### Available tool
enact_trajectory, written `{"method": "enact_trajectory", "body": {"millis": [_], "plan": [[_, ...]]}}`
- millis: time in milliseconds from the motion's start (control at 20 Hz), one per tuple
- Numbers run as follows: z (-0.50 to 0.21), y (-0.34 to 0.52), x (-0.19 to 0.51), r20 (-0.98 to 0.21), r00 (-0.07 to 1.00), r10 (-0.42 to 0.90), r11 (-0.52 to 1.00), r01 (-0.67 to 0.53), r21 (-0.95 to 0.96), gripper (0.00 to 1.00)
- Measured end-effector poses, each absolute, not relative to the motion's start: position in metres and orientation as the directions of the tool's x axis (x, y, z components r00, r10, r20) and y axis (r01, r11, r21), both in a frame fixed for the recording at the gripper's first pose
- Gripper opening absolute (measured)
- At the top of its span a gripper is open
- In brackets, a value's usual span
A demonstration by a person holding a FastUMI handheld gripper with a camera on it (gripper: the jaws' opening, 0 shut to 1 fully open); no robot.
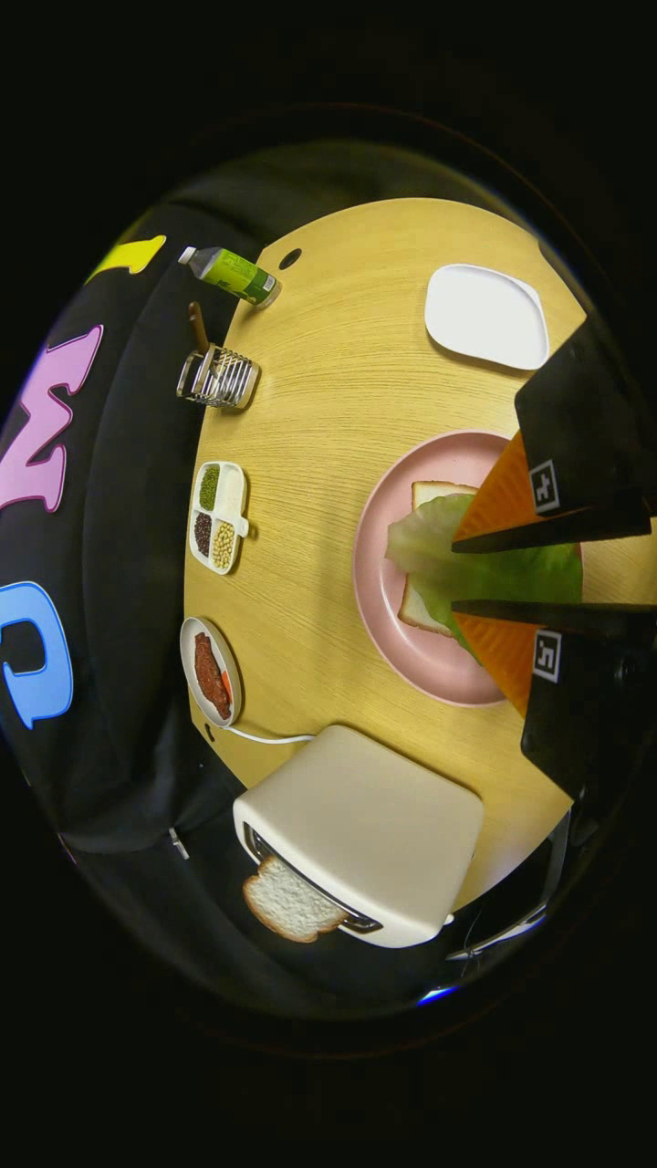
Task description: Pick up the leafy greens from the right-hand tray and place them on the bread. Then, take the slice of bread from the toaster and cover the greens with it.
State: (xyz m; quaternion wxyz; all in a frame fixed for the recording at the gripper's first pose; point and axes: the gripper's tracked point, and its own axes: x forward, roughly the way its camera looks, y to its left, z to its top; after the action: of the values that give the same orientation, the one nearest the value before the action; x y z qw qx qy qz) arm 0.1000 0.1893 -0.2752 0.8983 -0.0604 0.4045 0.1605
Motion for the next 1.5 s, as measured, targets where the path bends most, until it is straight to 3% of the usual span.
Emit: {"method": "enact_trajectory", "body": {"millis": [50,300,350,900,1200,1500], "plan": [[-0.275,0.190,0.100,-0.746,0.622,0.240,0.941,-0.338,0.022,0.36],[-0.261,0.196,0.099,-0.718,0.648,0.254,0.939,-0.343,0.022,0.93],[-0.254,0.198,0.099,-0.711,0.653,0.259,0.940,-0.341,0.028,1.00],[-0.124,0.270,0.101,-0.500,0.775,0.386,0.891,-0.454,-0.014,0.99],[-0.083,0.344,0.085,-0.433,0.753,0.495,0.834,-0.552,-0.007,0.99],[-0.087,0.423,0.066,-0.439,0.693,0.572,0.766,-0.642,-0.015,0.99]]}}
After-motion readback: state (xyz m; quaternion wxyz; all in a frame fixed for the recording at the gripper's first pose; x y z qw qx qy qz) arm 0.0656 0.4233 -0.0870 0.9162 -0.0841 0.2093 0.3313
